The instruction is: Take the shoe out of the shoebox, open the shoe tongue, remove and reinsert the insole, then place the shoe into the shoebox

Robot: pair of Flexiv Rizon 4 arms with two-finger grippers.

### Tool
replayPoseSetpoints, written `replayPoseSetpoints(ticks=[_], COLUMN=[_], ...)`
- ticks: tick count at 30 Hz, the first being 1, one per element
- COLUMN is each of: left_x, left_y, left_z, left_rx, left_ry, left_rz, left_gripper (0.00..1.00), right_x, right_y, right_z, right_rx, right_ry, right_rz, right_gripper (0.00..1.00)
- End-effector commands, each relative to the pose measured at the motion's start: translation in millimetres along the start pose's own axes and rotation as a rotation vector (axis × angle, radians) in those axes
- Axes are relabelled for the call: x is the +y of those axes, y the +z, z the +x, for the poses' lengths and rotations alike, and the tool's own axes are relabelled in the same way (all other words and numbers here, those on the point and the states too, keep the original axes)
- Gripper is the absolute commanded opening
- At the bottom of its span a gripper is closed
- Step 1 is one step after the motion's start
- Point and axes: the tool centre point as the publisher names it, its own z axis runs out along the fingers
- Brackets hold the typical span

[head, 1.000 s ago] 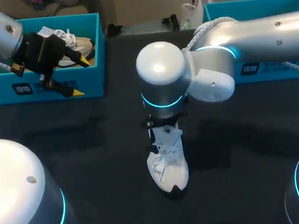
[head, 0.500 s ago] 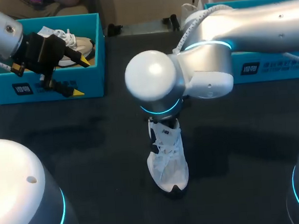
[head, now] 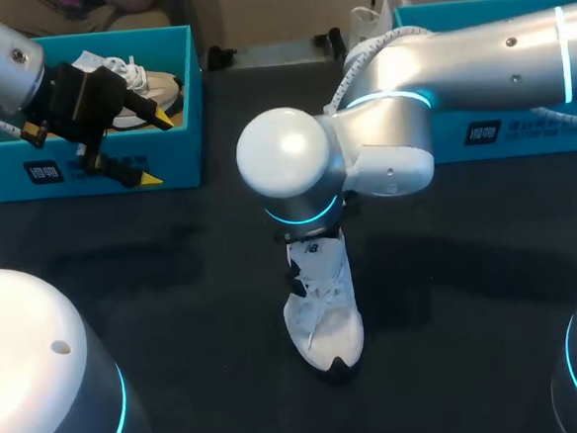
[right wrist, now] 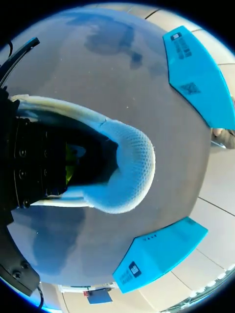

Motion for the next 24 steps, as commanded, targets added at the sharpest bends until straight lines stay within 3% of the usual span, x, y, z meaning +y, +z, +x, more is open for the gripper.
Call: replayPoseSetpoints(ticks=[1, 6, 15, 20, 24], left_x=[0, 0, 0, 0, 0], left_y=[0, 0, 0, 0, 0], left_z=[0.0, 0.0, 0.0, 0.0, 0.0], left_rx=[0.001, 0.001, 0.001, 0.001, 0.001], left_ry=[0.0, 0.0, 0.0, 0.0, 0.0], left_rz=[-0.004, -0.004, -0.004, -0.004, -0.004], left_gripper=[1.0, 1.0, 1.0, 1.0, 1.0], right_x=[0.7, -0.2, 3.4, 5.6, 8.7], right_y=[14, 10, 8, 3, -11], right_z=[6.6, 16.8, 34.3, 35.4, 19.4], right_rx=[0.088, 0.212, 0.303, 0.278, 0.186], right_ry=[-0.029, -0.061, -0.109, -0.139, -0.115], right_rz=[0.027, 0.042, 0.037, 0.038, 0.03], right_gripper=[0.0, 0.0, 0.0, 0.0, 0.0])
